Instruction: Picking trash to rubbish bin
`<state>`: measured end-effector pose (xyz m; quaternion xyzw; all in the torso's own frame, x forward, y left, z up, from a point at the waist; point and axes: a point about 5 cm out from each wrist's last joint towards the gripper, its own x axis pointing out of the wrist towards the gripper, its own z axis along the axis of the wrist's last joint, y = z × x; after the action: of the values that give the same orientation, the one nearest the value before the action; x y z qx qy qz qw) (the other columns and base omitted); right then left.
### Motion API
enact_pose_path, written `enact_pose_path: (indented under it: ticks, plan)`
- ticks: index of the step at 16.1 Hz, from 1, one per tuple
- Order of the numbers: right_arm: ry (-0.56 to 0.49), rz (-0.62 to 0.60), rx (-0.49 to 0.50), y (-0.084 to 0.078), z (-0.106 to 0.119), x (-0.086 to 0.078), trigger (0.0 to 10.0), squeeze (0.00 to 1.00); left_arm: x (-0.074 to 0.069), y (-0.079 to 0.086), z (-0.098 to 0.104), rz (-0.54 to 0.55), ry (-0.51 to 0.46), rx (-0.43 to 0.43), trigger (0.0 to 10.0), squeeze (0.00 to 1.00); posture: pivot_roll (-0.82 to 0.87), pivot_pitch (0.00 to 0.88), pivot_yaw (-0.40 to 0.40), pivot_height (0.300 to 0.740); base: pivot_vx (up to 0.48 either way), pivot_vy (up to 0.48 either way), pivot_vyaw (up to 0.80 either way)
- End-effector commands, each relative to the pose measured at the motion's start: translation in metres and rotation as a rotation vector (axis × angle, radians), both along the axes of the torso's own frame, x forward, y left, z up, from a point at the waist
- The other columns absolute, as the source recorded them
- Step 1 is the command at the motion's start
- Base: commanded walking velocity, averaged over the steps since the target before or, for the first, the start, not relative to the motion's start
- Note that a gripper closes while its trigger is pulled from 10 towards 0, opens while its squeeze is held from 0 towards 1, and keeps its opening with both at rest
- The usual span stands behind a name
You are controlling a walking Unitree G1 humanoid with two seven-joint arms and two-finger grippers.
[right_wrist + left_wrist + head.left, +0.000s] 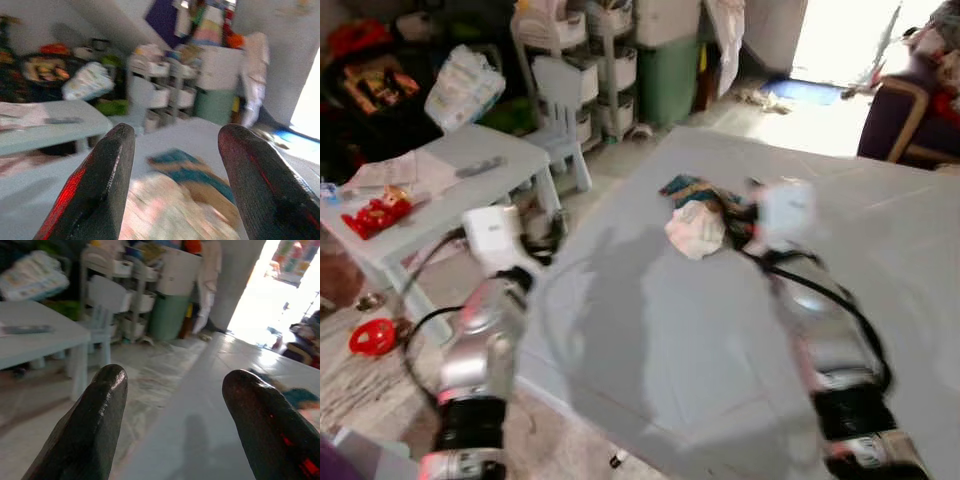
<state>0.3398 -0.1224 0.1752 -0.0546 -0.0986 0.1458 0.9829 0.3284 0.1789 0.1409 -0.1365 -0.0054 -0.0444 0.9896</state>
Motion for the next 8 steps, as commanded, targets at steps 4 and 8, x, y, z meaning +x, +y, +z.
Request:
enact_pose_path:
  ticks: [4, 8]
  plan:
    - [0.006, 0.008, -0.035, 0.0, 0.003, 0.016, 10.0, 0.0, -0.003, -0.007, 0.003, -0.031, -0.007, 0.032, 10.0, 0.0, 0.06, 0.0, 0.045, 0.74, 0.0, 0.0, 0.0]
    - [0.03, 0.04, -0.09, 0.016, -0.002, 0.034, 10.0, 0.0, -0.014, -0.01, -0.006, -0.066, 0.051, 0.071, 10.0, 0.0, 0.09, 0.005, 0.047, 0.74, 0.0, 0.0, 0.0]
